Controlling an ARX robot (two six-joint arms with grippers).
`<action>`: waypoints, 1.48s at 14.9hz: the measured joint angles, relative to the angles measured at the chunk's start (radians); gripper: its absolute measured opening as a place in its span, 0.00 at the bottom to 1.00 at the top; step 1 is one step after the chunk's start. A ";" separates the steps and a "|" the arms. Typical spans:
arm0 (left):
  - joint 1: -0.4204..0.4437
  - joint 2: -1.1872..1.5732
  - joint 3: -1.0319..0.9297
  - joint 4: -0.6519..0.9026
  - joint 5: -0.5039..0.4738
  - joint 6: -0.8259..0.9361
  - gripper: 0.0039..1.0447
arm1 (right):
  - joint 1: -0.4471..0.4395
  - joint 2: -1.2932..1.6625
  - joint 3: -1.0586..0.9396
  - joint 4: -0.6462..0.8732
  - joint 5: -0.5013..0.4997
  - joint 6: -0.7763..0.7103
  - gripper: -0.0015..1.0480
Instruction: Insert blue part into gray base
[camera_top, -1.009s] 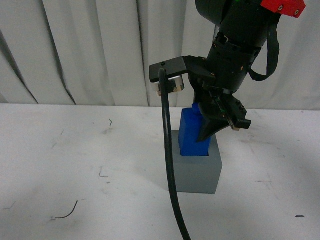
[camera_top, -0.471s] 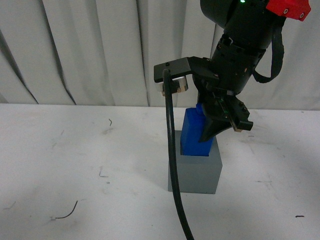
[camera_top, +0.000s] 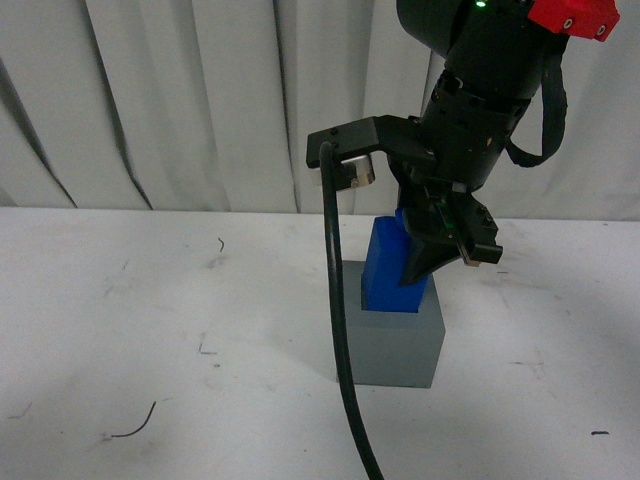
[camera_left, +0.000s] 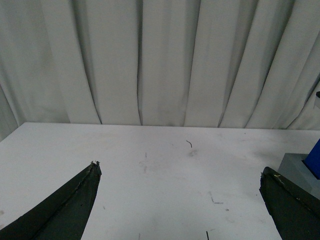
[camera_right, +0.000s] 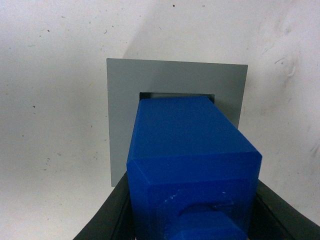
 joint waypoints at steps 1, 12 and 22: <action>0.000 0.000 0.000 0.000 0.000 0.000 0.94 | 0.005 0.000 0.002 -0.003 0.013 0.005 0.45; 0.000 0.000 0.000 0.000 0.000 0.000 0.94 | 0.017 -0.002 -0.005 0.034 0.021 0.014 0.94; 0.000 0.000 0.000 0.000 0.000 0.000 0.94 | -0.041 -0.161 -0.155 0.244 -0.196 0.089 0.94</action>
